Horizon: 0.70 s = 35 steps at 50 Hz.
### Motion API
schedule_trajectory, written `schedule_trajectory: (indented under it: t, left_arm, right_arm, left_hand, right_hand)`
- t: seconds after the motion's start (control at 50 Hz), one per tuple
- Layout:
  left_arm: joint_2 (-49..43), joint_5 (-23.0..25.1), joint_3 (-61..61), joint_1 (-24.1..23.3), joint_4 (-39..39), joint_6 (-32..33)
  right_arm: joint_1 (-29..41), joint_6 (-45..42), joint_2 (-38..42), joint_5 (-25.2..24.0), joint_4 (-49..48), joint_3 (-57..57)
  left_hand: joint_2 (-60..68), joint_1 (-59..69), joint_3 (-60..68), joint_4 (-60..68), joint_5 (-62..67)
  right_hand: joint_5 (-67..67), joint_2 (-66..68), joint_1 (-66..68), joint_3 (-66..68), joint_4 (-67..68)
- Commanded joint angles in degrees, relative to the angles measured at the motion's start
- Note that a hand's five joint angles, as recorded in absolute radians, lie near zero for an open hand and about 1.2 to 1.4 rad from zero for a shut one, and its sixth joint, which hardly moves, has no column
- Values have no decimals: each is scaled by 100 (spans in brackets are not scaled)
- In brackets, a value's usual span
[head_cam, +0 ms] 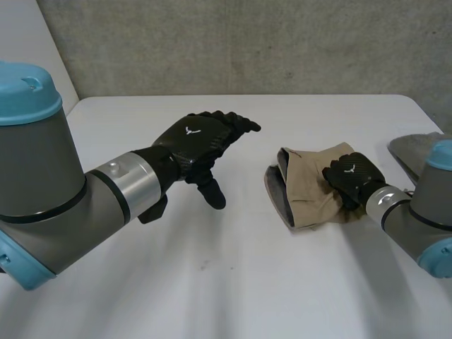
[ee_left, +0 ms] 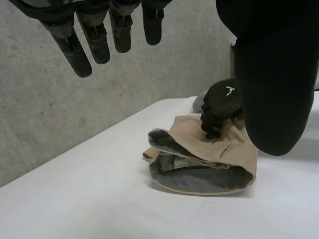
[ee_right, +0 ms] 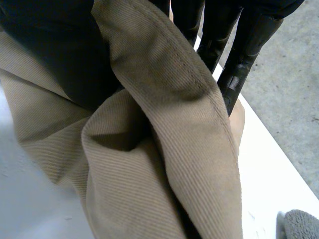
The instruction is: Fold the laundry.
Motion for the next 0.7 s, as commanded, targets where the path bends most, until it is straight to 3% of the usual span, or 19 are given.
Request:
schedule_trajectory:
  t: [0.02, 0.34, 0.48, 0.56, 0.7]
  left_arm:
    - [-6, 0, -33, -1, 1, 0]
    - [-6, 0, -51, 16, 45, 0]
    - [-6, -18, -42, 25, 45, 0]
    - [-6, -27, -33, 25, 45, -9]
    - [-6, -35, -33, 16, 45, -9]
  right_arm:
    - [-170, -139, 38, -49, -21, -5]
    - [-821, -570, 442, -93, 58, -1076]
    - [-882, -500, 478, -444, 14, -2016]
    - [-1058, -254, 478, -427, 32, -2798]
    - [-1620, 1054, 320, -523, 32, -3863]
  left_hand:
    - [-86, 89, -142, -122, -273]
    - [-86, 89, -142, -122, -273]
    - [-86, 89, -142, -122, -273]
    - [-86, 89, -142, -122, -273]
    - [-86, 89, -142, -122, -273]
  right_hand:
    - [1679, 1321, 2922, 1581, 1194]
    - [1679, 1321, 2922, 1581, 1194]
    - [1679, 1321, 2922, 1581, 1194]
    - [1679, 1321, 2922, 1581, 1194]
    - [1679, 1321, 2922, 1581, 1194]
